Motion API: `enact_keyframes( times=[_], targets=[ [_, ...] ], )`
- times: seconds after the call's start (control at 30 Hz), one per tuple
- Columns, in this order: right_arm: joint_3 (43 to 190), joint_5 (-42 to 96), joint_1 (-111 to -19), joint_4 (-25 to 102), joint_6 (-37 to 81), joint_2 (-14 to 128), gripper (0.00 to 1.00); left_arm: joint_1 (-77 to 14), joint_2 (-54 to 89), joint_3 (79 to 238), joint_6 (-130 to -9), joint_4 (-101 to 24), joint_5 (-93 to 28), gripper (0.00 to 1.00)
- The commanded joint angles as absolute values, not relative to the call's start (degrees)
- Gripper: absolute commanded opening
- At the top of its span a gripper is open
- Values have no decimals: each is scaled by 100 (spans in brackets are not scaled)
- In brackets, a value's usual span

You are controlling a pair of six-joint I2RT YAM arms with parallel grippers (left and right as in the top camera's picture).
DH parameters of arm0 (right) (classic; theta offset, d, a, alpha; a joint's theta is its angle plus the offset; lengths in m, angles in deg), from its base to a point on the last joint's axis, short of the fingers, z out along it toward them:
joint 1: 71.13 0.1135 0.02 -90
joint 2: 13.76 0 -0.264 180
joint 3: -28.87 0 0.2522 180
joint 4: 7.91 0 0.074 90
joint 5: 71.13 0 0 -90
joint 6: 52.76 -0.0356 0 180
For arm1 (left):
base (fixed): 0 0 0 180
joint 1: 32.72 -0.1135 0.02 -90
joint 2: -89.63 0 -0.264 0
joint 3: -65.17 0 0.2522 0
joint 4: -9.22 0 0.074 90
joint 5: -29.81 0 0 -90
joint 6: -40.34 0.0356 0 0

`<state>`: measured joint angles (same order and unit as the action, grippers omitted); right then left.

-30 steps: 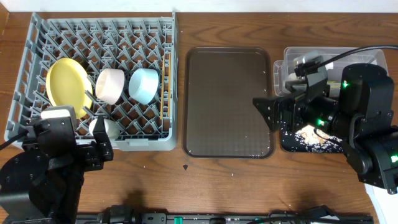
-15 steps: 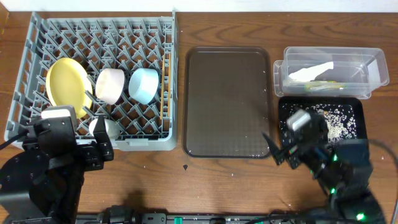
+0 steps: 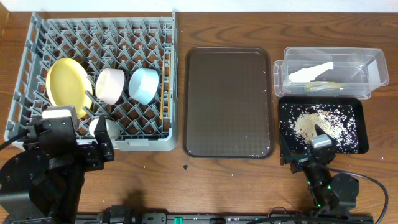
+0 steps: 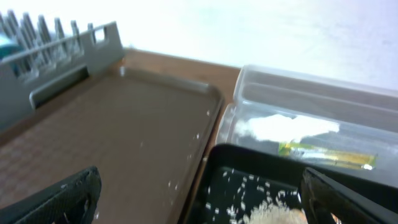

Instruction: Sort waste into correct bins and load items into the dishwasher

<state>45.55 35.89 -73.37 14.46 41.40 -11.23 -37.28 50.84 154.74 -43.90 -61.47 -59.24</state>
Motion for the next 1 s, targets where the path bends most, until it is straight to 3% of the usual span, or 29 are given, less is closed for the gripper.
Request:
enact_keyframes(
  times=[0.0, 0.97],
  targets=[
    [4360, 3623, -7374, 956, 3817, -1346, 99, -3726, 5095, 15533, -4462, -6151, -5913, 90],
    [4295, 3626, -7370, 851, 3813, -1342, 99, -3726, 5095, 15533, -4462, -6153, -5913, 91]
  ],
)
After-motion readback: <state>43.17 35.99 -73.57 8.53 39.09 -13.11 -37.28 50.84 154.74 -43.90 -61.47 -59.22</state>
